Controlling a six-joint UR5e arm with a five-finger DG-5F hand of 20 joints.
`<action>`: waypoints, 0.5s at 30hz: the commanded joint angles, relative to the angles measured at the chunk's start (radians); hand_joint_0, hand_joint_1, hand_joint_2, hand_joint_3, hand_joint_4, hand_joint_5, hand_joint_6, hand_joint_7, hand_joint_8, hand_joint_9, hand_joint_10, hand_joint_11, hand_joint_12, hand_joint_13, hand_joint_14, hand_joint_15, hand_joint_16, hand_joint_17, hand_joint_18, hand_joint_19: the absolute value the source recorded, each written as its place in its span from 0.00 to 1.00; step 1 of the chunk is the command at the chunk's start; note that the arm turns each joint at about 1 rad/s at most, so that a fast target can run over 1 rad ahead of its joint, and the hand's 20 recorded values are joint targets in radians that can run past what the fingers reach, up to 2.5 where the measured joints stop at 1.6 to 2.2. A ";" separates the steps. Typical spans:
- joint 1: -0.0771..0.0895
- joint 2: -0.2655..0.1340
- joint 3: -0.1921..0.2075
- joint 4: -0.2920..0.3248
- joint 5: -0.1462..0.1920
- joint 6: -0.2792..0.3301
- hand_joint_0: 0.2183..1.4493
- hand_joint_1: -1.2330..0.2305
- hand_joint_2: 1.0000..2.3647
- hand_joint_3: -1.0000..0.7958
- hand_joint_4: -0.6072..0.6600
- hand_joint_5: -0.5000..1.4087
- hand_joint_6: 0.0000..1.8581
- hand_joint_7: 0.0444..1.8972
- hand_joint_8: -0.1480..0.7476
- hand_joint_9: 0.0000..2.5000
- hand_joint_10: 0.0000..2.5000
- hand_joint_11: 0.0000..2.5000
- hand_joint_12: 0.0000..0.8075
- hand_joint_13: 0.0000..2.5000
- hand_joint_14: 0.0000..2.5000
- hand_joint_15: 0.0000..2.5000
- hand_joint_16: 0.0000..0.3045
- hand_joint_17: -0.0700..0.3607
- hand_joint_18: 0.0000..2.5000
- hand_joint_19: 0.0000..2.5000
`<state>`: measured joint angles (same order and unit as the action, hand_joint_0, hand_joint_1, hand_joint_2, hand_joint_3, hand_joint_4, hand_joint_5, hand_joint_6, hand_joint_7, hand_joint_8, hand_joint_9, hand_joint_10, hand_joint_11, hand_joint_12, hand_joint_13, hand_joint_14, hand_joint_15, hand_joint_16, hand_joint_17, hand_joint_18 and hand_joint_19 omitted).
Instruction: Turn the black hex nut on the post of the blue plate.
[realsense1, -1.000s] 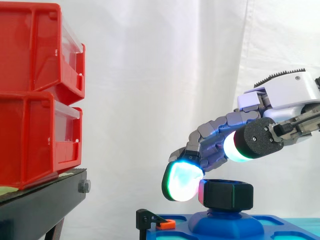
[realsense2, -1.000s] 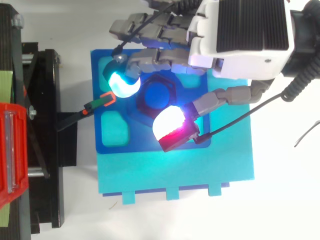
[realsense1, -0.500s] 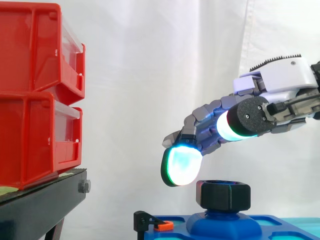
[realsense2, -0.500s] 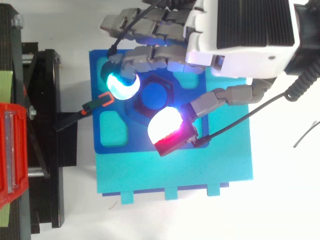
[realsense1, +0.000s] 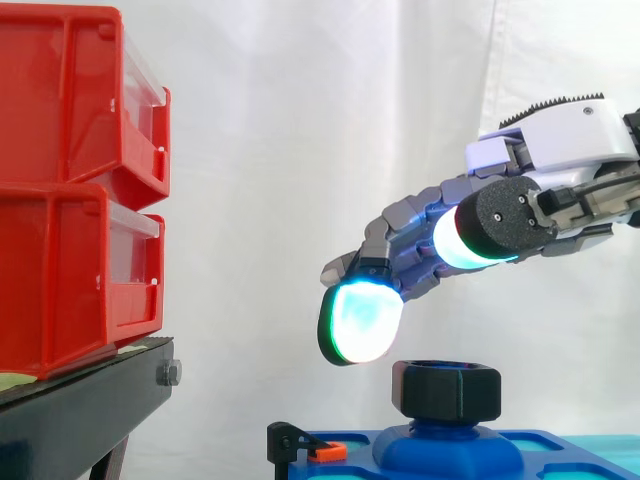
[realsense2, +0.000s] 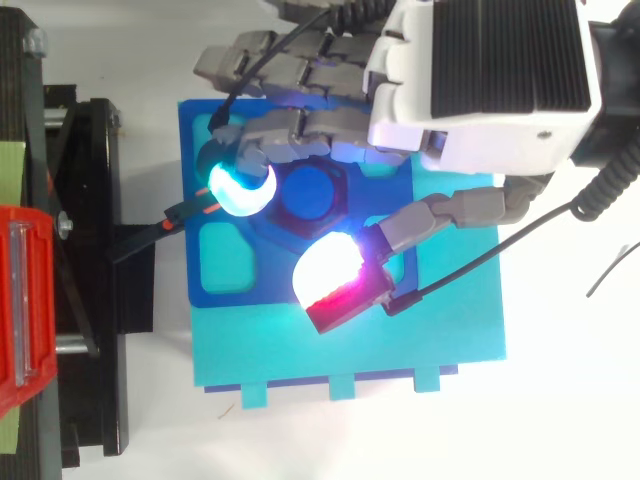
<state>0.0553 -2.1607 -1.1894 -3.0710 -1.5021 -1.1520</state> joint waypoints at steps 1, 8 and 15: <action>0.003 0.001 0.011 0.000 0.000 0.000 0.19 0.63 0.00 0.28 0.58 0.14 0.27 0.47 0.39 0.02 0.00 0.00 0.43 0.00 0.00 0.01 0.19 0.47 0.00 0.04; 0.006 -0.001 0.021 0.028 0.003 -0.005 0.19 0.64 0.00 0.28 0.58 0.14 0.27 0.47 0.39 0.02 0.00 0.00 0.43 0.00 0.00 0.01 0.19 0.47 0.00 0.04; 0.029 -0.001 0.021 0.008 0.017 -0.038 0.19 0.64 0.00 0.28 0.58 0.14 0.27 0.47 0.39 0.03 0.00 0.00 0.43 0.00 0.00 0.01 0.19 0.47 0.00 0.04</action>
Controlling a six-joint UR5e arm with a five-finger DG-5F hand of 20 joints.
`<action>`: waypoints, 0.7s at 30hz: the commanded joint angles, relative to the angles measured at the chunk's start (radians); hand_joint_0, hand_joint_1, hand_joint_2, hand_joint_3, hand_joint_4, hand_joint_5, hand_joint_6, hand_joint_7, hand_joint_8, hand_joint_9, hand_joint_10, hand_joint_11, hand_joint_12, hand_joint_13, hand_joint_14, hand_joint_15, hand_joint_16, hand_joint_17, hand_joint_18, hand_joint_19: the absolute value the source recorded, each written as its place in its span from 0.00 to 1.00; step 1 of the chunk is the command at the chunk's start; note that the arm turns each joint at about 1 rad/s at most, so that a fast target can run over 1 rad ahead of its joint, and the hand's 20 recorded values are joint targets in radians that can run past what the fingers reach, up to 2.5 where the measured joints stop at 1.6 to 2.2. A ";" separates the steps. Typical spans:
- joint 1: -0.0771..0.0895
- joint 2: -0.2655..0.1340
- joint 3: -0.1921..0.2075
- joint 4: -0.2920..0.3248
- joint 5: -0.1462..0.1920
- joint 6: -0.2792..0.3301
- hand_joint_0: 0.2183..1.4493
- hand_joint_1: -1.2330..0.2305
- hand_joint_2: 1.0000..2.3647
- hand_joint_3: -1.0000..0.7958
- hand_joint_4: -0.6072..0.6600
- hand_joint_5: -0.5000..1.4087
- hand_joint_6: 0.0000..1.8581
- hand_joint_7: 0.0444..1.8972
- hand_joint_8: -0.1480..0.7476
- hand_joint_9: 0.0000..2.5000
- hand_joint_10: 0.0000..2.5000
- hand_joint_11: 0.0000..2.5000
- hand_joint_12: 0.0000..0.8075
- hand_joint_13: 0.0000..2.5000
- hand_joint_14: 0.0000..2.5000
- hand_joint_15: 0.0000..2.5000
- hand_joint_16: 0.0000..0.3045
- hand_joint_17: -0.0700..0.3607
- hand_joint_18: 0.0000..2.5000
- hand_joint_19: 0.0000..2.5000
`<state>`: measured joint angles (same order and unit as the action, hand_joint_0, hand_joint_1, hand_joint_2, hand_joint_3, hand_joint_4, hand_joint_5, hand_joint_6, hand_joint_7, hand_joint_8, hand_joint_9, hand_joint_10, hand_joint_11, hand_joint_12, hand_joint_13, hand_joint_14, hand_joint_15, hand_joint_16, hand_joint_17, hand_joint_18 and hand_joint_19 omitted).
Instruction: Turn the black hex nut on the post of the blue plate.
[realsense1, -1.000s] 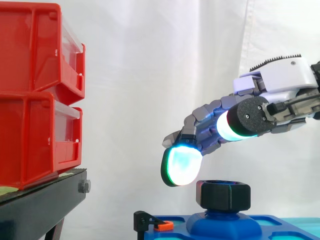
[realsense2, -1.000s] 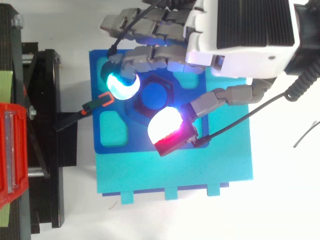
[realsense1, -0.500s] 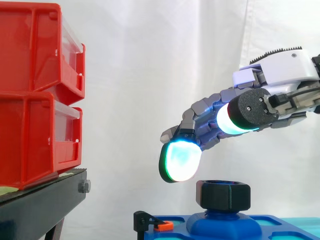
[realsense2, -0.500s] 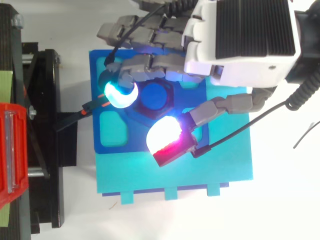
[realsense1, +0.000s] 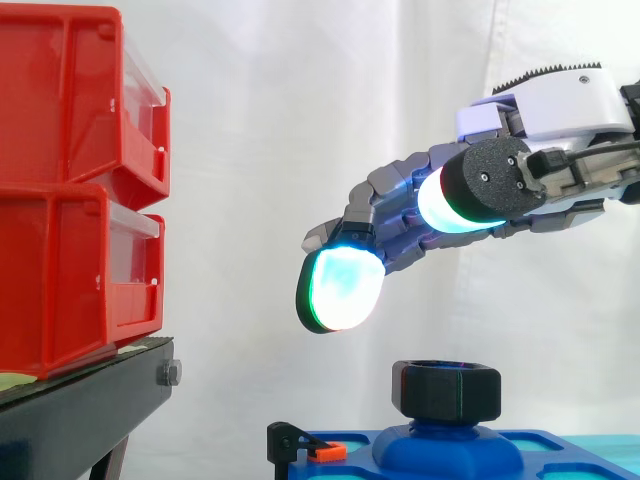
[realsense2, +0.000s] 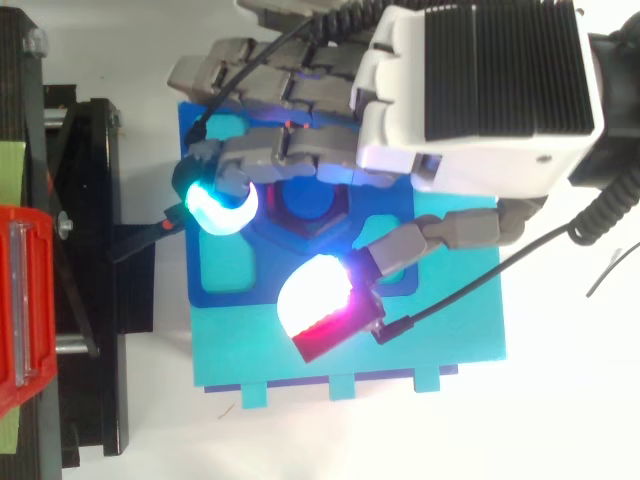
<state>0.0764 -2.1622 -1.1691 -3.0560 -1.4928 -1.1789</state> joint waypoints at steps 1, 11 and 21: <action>0.013 0.001 0.000 -0.007 0.016 -0.013 0.19 0.64 0.00 0.28 0.58 0.14 0.27 0.47 0.39 0.03 0.00 0.00 0.43 0.00 0.00 0.00 0.19 0.47 0.00 0.04; 0.042 0.001 0.000 -0.007 -0.007 -0.015 0.19 0.64 0.00 0.28 0.58 0.14 0.27 0.47 0.39 0.03 0.00 0.00 0.43 0.00 0.00 0.01 0.19 0.47 0.00 0.04; 0.037 0.001 0.000 -0.056 -0.014 -0.015 0.19 0.64 0.00 0.28 0.58 0.14 0.27 0.47 0.39 0.03 0.00 0.00 0.43 0.00 0.00 0.01 0.19 0.47 0.00 0.04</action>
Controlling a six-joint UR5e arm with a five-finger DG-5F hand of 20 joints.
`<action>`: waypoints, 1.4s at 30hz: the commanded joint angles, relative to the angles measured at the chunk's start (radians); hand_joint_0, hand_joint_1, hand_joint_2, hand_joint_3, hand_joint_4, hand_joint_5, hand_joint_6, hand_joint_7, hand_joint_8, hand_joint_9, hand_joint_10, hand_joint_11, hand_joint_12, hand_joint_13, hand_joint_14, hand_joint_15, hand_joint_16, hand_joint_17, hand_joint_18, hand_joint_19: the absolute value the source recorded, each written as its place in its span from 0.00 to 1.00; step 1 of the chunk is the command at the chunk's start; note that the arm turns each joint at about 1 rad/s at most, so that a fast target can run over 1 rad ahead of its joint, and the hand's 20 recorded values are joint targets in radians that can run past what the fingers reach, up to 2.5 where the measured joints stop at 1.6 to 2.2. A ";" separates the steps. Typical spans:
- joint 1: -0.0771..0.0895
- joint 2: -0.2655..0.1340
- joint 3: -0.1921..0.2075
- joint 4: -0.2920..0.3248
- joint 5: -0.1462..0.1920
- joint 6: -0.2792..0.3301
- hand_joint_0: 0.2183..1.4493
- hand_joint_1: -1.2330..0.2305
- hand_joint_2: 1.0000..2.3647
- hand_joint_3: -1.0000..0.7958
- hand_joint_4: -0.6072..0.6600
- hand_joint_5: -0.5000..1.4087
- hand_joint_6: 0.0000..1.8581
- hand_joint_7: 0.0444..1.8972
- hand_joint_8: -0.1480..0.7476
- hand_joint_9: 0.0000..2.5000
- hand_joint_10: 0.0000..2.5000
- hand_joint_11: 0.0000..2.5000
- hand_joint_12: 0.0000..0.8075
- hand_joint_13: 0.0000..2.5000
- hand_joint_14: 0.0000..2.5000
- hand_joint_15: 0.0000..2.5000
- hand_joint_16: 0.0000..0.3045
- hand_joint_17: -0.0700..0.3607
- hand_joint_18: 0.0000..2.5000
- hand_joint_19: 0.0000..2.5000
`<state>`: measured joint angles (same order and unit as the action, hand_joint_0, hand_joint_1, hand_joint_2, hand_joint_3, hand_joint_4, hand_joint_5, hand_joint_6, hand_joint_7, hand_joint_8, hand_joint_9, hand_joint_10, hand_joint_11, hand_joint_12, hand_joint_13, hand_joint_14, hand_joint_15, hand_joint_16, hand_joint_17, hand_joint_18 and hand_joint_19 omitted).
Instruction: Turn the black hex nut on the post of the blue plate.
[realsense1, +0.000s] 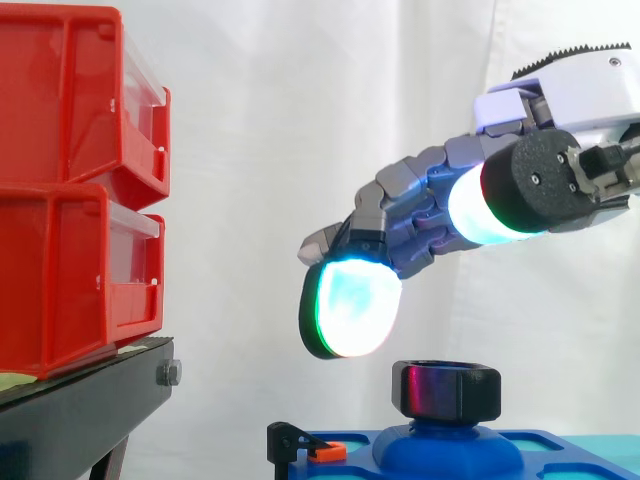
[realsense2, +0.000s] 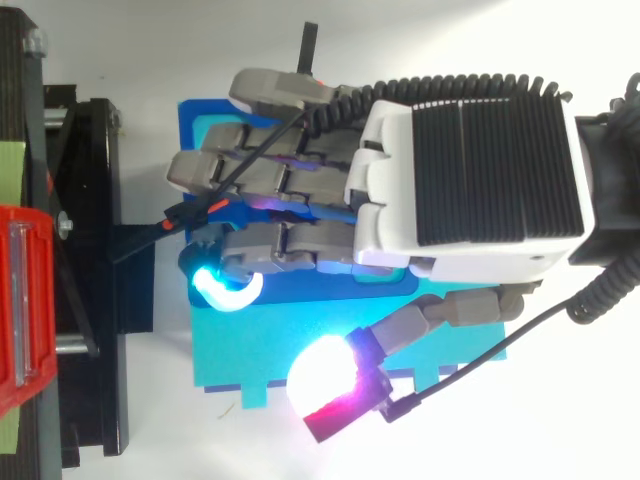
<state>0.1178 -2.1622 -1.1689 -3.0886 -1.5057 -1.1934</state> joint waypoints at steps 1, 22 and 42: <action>-0.007 -0.001 0.000 -0.033 -0.002 0.000 0.19 0.64 0.00 0.28 0.58 0.14 0.27 0.47 0.39 0.03 0.00 0.00 0.43 0.00 0.00 0.01 0.19 0.47 0.00 0.04; -0.050 0.001 0.000 -0.061 -0.031 0.000 0.19 0.64 0.00 0.28 0.58 0.14 0.27 0.47 0.39 0.03 0.00 0.00 0.43 0.00 0.00 0.01 0.19 0.47 0.00 0.04; -0.112 0.001 0.000 -0.055 -0.122 0.000 0.19 0.64 0.00 0.28 0.59 0.14 0.27 0.47 0.39 0.03 0.00 0.00 0.43 0.00 0.00 0.01 0.19 0.47 0.00 0.04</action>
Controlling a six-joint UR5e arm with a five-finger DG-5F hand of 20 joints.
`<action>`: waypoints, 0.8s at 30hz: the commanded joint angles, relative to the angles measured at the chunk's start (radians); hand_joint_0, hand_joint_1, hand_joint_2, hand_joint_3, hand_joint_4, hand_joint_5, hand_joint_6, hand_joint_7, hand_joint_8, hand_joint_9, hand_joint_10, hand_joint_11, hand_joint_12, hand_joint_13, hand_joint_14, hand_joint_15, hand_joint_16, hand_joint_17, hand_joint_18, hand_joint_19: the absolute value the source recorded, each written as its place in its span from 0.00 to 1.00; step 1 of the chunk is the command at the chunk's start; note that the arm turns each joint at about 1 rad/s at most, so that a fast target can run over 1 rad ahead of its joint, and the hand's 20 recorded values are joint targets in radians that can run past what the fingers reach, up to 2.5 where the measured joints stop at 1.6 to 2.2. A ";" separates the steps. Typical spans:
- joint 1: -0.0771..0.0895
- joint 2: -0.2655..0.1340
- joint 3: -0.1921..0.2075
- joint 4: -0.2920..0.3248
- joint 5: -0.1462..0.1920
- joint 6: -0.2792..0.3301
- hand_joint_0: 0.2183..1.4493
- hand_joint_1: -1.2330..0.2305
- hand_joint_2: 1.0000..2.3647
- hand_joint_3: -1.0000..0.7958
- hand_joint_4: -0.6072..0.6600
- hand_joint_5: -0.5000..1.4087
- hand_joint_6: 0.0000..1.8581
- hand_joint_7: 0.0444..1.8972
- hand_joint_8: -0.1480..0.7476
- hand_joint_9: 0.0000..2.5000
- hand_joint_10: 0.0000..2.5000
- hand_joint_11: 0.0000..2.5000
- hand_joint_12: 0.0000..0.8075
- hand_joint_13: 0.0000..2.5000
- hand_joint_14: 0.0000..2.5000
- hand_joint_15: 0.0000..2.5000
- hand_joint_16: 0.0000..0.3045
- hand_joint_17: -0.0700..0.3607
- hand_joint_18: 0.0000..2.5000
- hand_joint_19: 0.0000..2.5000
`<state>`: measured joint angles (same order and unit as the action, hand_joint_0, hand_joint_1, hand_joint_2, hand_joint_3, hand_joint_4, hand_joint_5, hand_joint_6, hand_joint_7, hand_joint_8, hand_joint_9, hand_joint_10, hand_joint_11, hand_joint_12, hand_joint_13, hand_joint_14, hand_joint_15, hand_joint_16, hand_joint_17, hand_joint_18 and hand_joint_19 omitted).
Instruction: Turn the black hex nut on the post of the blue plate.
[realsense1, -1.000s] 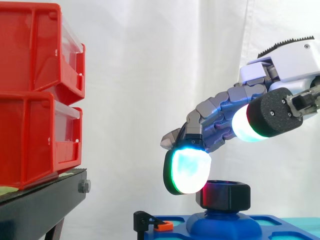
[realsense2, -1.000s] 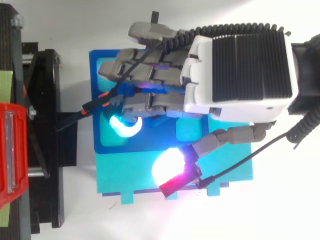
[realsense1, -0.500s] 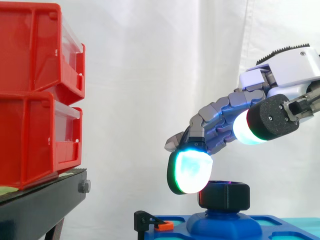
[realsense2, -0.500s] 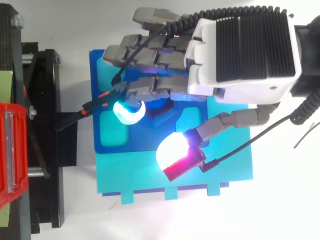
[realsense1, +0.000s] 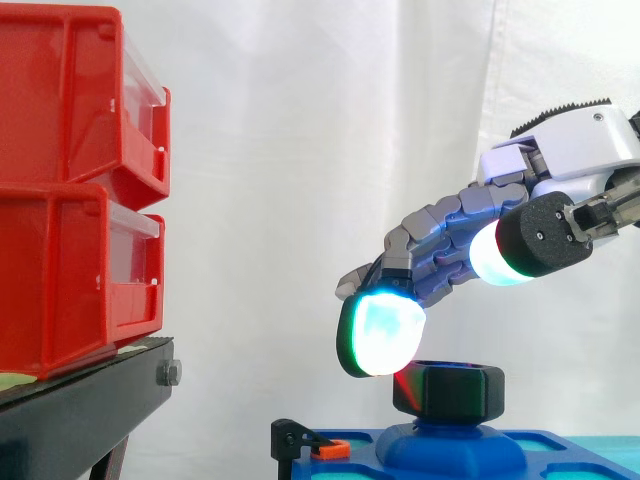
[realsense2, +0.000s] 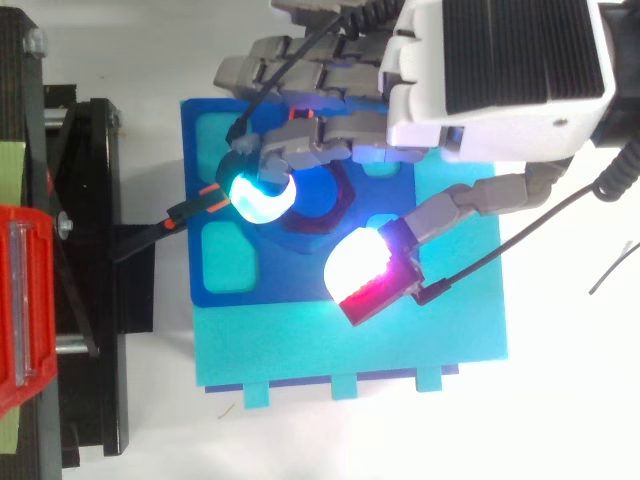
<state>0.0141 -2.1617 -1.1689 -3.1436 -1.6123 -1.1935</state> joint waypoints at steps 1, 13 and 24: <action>-0.008 0.000 0.000 0.000 -0.015 0.000 0.19 0.64 0.00 0.28 0.59 0.14 0.27 0.47 0.39 0.03 0.00 0.00 0.43 0.00 0.00 0.01 0.19 0.47 0.00 0.04; -0.049 -0.001 0.000 0.000 -0.083 -0.012 0.20 0.63 0.00 0.28 0.59 0.14 0.27 0.47 0.39 0.03 0.00 0.00 0.43 0.00 0.00 0.01 0.19 0.47 0.00 0.04; -0.075 -0.001 0.000 0.011 -0.120 -0.023 0.20 0.63 0.00 0.28 0.58 0.14 0.27 0.47 0.39 0.03 0.00 0.00 0.43 0.00 0.00 0.01 0.19 0.47 0.00 0.04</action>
<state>-0.0573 -2.1629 -1.1692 -3.1360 -1.7260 -1.2138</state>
